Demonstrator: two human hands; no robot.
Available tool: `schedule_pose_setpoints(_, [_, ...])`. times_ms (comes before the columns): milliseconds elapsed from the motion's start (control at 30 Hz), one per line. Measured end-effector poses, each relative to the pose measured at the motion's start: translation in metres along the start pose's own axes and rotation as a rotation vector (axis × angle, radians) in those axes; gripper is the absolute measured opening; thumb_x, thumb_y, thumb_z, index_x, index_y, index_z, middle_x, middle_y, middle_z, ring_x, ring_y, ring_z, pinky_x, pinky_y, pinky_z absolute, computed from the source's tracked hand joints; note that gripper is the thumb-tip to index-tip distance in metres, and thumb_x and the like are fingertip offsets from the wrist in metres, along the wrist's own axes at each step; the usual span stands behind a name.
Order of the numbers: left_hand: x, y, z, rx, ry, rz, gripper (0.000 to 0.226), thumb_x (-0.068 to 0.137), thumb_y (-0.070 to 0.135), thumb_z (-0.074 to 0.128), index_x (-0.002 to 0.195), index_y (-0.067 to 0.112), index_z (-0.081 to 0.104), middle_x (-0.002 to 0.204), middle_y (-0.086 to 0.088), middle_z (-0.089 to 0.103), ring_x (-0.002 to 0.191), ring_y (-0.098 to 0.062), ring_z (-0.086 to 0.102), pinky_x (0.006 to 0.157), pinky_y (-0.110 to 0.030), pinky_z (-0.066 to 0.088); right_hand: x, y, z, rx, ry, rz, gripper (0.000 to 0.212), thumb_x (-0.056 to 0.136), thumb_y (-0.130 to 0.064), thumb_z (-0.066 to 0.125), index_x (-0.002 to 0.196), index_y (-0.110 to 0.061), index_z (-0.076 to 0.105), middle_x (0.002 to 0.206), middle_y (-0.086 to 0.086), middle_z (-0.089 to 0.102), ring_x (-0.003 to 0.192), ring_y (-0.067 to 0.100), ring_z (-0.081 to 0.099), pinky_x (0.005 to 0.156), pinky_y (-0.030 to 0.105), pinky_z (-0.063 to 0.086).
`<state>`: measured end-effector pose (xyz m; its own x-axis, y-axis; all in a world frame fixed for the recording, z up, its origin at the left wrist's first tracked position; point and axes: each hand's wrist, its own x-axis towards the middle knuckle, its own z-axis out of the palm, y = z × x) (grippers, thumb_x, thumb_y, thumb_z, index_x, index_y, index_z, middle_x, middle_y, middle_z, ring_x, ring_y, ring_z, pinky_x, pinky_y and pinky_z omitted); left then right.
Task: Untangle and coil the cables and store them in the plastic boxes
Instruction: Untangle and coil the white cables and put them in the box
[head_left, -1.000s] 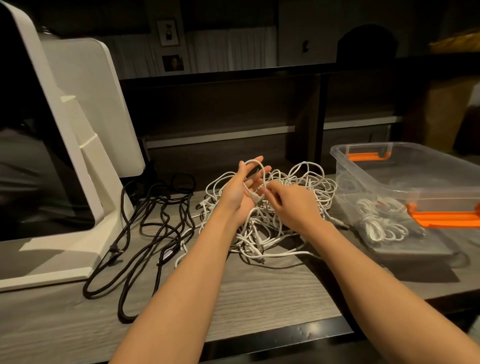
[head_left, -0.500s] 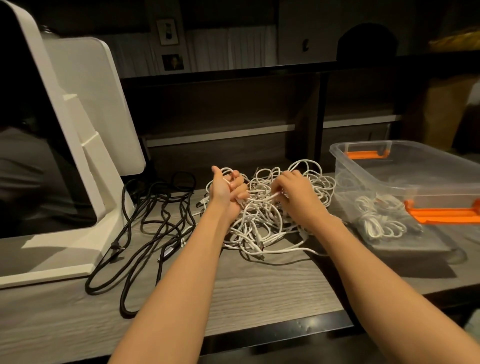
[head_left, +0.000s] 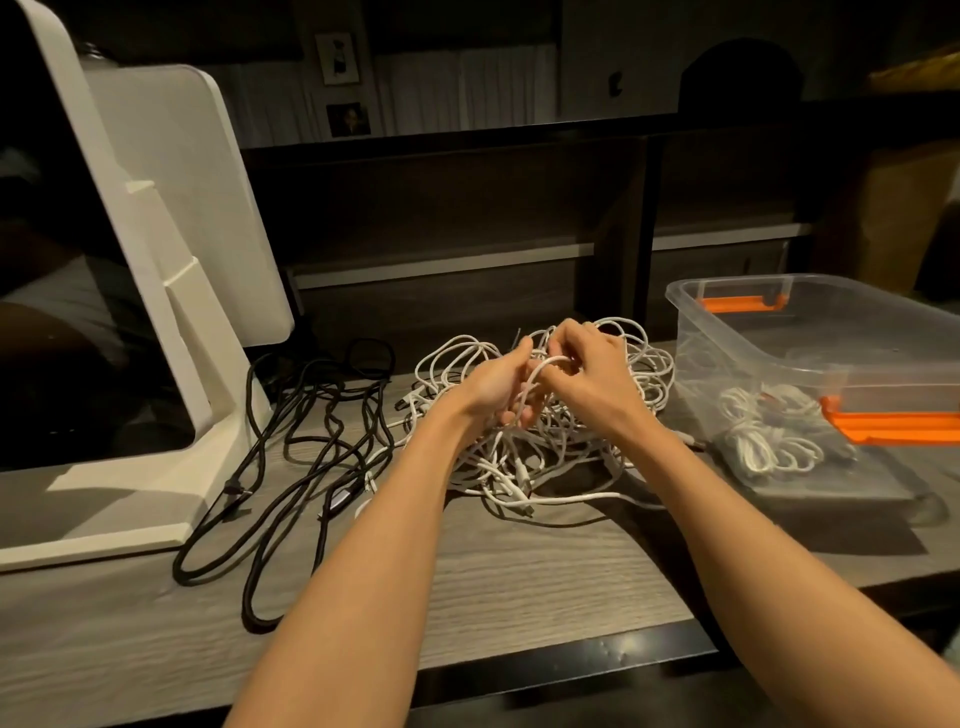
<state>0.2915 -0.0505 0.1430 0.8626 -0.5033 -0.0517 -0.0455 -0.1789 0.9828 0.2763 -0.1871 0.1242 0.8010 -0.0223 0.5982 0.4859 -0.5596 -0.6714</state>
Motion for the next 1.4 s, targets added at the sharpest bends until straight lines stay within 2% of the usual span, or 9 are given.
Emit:
schedule_pose_setpoints(267, [-0.005,0.004,0.006,0.142,-0.195,0.025,0.057,0.101,0.055,0.025,0.060,0.018,0.039,0.051,0.009,0.036,0.045,-0.006,0.025,0.044,-0.016,0.023,0.006,0.004,-0.009,0.362,-0.037,0.120,0.006,0.078,-0.016,0.043,0.076,-0.022,0.042,0.076,-0.004,0.042,0.075,0.012,0.040,0.074,0.030,0.035])
schedule_pose_setpoints(433, [0.002,-0.005,0.003,0.047,0.336,0.112,0.053,0.105,0.045,0.027,0.074,0.014,0.056,0.048,0.008,0.039,0.042,-0.004,0.032,0.048,-0.017,0.031,0.006,0.023,-0.014,-0.054,0.009,0.121,0.010,0.094,-0.027,0.047,0.087,-0.031,0.052,0.086,-0.014,0.054,0.105,0.020,0.049,0.101,0.041,0.030])
schedule_pose_setpoints(567, [0.006,-0.009,0.005,-0.040,0.511,0.181,0.042,0.106,0.038,0.028,0.116,0.018,0.064,0.084,-0.003,0.068,0.053,-0.006,0.042,0.051,-0.018,0.036,0.004,0.027,-0.017,-0.292,0.011,0.054,0.003,0.094,-0.031,0.053,0.094,-0.029,0.051,0.091,-0.013,0.058,0.103,0.013,0.046,0.090,0.028,0.017])
schedule_pose_setpoints(733, [0.001,-0.003,0.004,-0.426,0.368,0.200,0.043,0.106,0.044,0.025,0.113,0.026,0.064,0.117,0.009,0.068,0.084,-0.006,0.052,0.051,-0.018,0.029,0.001,0.024,-0.014,-0.552,-0.041,0.008,0.009,0.092,-0.035,0.054,0.099,-0.030,0.057,0.095,-0.011,0.062,0.102,0.015,0.044,0.094,0.036,0.022])
schedule_pose_setpoints(867, [-0.001,0.000,0.001,-0.645,0.261,0.207,0.046,0.106,0.042,0.023,0.095,0.020,0.062,0.106,0.007,0.074,0.109,-0.010,0.059,0.071,-0.023,0.043,-0.001,0.021,-0.008,-0.609,-0.027,0.047,0.008,0.092,-0.036,0.054,0.092,-0.030,0.059,0.084,-0.009,0.058,0.104,0.017,0.040,0.091,0.037,0.022])
schedule_pose_setpoints(1000, [-0.004,0.003,0.002,-0.835,0.202,0.192,0.048,0.105,0.042,0.025,0.078,0.017,0.055,0.082,-0.001,0.074,0.090,-0.013,0.069,0.096,-0.034,0.043,-0.002,0.020,-0.009,-0.587,0.079,0.043,0.011,0.093,-0.031,0.057,0.099,-0.025,0.064,0.087,-0.010,0.055,0.106,0.019,0.043,0.091,0.036,0.023])
schedule_pose_setpoints(1100, [-0.002,0.005,0.002,-0.984,0.220,0.132,0.053,0.105,0.044,0.029,0.065,0.014,0.047,0.048,0.002,0.047,0.044,-0.011,0.055,0.071,-0.032,0.056,-0.002,0.016,-0.009,-0.468,0.196,-0.004,0.011,0.091,-0.025,0.060,0.101,-0.022,0.065,0.097,-0.007,0.062,0.104,0.017,0.047,0.090,0.033,0.023])
schedule_pose_setpoints(1200, [0.001,0.004,0.004,-0.976,0.280,0.058,0.060,0.099,0.057,0.030,0.059,0.015,0.040,0.043,0.006,0.031,0.032,-0.006,0.030,0.039,-0.019,0.041,0.000,0.011,-0.005,-0.374,0.282,-0.101,0.009,0.089,-0.021,0.061,0.097,-0.020,0.065,0.101,-0.004,0.059,0.102,0.016,0.049,0.087,0.032,0.028])
schedule_pose_setpoints(1400, [0.006,0.003,0.010,-0.524,0.378,0.116,0.067,0.095,0.066,0.008,0.062,0.016,0.039,0.046,0.005,0.035,0.038,-0.007,0.029,0.038,-0.018,0.028,0.001,0.007,-0.004,-0.279,0.252,-0.250,0.013,0.085,-0.026,0.069,0.091,-0.021,0.059,0.089,-0.012,0.052,0.085,0.011,0.048,0.080,0.035,0.037])
